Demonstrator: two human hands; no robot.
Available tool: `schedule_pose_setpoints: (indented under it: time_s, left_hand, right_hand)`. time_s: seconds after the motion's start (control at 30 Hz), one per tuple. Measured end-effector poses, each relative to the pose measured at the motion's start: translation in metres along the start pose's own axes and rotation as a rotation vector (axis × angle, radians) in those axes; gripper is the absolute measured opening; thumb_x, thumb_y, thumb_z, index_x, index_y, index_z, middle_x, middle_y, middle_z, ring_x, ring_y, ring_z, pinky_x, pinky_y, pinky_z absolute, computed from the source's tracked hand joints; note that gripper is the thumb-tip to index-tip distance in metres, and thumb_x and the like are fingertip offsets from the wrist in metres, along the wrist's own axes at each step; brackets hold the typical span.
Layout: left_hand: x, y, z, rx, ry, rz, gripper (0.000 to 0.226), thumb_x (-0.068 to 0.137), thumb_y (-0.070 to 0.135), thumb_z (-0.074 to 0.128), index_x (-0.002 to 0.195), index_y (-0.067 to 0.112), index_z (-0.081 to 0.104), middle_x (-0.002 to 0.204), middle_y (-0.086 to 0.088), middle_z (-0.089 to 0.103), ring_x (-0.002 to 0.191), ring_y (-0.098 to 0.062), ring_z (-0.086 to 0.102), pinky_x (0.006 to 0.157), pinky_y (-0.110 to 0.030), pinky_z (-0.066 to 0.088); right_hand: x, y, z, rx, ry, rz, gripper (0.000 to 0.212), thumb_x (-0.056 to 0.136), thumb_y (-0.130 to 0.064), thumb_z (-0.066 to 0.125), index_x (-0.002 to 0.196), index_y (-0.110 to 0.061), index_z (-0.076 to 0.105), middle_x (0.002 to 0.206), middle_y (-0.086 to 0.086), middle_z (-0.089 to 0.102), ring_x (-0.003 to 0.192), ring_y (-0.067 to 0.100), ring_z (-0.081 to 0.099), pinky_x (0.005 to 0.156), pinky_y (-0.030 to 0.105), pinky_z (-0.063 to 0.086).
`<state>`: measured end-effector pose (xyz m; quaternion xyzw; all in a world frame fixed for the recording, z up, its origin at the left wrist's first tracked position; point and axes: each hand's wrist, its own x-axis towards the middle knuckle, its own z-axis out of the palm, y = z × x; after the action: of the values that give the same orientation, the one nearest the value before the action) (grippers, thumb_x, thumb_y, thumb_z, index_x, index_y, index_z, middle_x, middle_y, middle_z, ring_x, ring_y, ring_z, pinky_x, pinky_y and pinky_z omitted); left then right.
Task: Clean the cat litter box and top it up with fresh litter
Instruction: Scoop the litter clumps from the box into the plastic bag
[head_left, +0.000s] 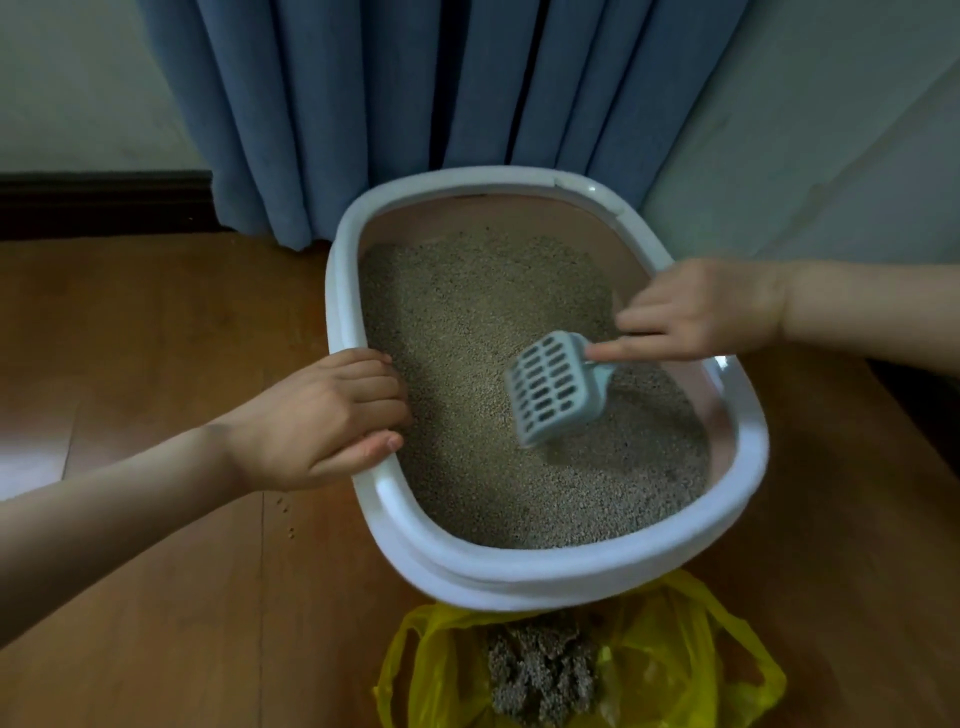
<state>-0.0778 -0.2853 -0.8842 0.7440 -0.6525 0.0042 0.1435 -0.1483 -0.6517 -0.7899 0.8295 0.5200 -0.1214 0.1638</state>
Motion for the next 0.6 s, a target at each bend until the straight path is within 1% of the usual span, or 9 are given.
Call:
schedule_pose_setpoints:
  time_s: [0.03,0.07,0.1,0.13,0.3,0.37,0.43,0.53,0.6]
  left_hand:
    - [0.000,0.000,0.000,-0.005,-0.001,-0.005,0.051,0.104,0.038,0.026,0.098,0.012,0.069,0.100,-0.002,0.065,0.101,-0.022,0.060,0.110,-0.036,0.034]
    - [0.000,0.000,-0.001,-0.012,-0.003,-0.009,0.051,0.104,0.038,0.026,0.099,0.012,0.069,0.100,-0.002,0.065,0.101,-0.022,0.060,0.110,-0.036,0.033]
    - [-0.001,0.000,-0.001,-0.017,-0.008,-0.012,0.051,0.104,0.038,0.025,0.099,0.012,0.069,0.101,-0.002,0.066,0.102,-0.022,0.060,0.110,-0.036,0.033]
    - [-0.001,-0.001,-0.002,-0.021,-0.016,-0.012,0.051,0.105,0.038,0.025,0.099,0.012,0.069,0.101,-0.002,0.066,0.102,-0.022,0.060,0.110,-0.036,0.033]
    - [-0.002,-0.001,-0.003,-0.015,-0.022,0.001,0.049,0.104,0.038,0.026,0.099,0.013,0.068,0.100,-0.002,0.065,0.100,-0.022,0.059,0.108,-0.037,0.035]
    - [-0.002,-0.001,-0.002,-0.020,-0.015,0.000,0.048,0.104,0.038,0.027,0.099,0.013,0.068,0.099,-0.001,0.065,0.099,-0.022,0.059,0.105,-0.038,0.037]
    - [-0.002,-0.002,0.000,-0.019,-0.007,0.004,0.047,0.104,0.037,0.028,0.099,0.013,0.068,0.098,0.000,0.064,0.098,-0.022,0.059,0.105,-0.038,0.037]
    - [-0.002,-0.003,0.002,-0.022,0.002,0.005,0.047,0.104,0.037,0.027,0.097,0.013,0.068,0.097,0.000,0.064,0.096,-0.022,0.060,0.105,-0.038,0.037]
    - [-0.002,-0.003,0.002,-0.021,0.006,0.005,0.049,0.104,0.037,0.027,0.096,0.013,0.068,0.096,0.000,0.064,0.094,-0.023,0.060,0.104,-0.038,0.036]
  right_hand:
    - [0.024,0.013,0.004,-0.159,0.130,-0.042,0.035,0.089,0.000,0.052,0.119,-0.009,0.068,0.073,0.005,0.059,0.054,0.018,0.053,0.043,0.028,0.042]
    - [0.050,0.016,-0.001,-0.184,0.210,0.015,0.035,0.087,0.002,0.054,0.119,-0.005,0.066,0.072,0.006,0.059,0.053,0.018,0.052,0.043,0.026,0.039]
    - [0.072,0.021,0.001,-0.200,0.305,-0.009,0.036,0.086,0.003,0.056,0.119,-0.005,0.066,0.072,0.006,0.059,0.051,0.017,0.050,0.043,0.025,0.036]
    - [0.091,0.019,-0.001,-0.205,0.316,0.011,0.037,0.084,0.004,0.059,0.119,-0.005,0.066,0.071,0.005,0.058,0.051,0.016,0.049,0.044,0.024,0.034]
    - [0.108,0.021,0.006,-0.173,0.253,0.007,0.043,0.074,0.007,0.070,0.116,-0.003,0.067,0.069,0.005,0.059,0.048,0.015,0.049,0.045,0.020,0.031]
    - [0.078,0.026,0.013,-0.138,0.213,0.031,0.055,0.066,0.009,0.079,0.118,-0.002,0.065,0.068,0.006,0.059,0.047,0.015,0.050,0.044,0.019,0.035]
    - [0.041,0.031,0.017,-0.150,0.132,0.083,0.071,0.060,0.010,0.081,0.124,-0.005,0.054,0.069,0.008,0.060,0.046,0.017,0.052,0.041,0.021,0.041]
    - [-0.014,0.039,0.020,-0.167,0.043,0.149,0.089,0.047,0.012,0.085,0.124,-0.008,0.045,0.069,0.012,0.060,0.043,0.022,0.051,0.037,0.025,0.041]
    - [-0.041,0.043,0.023,-0.217,0.056,0.206,0.080,0.055,0.011,0.079,0.124,-0.009,0.045,0.067,0.014,0.058,0.040,0.025,0.049,0.034,0.027,0.040]
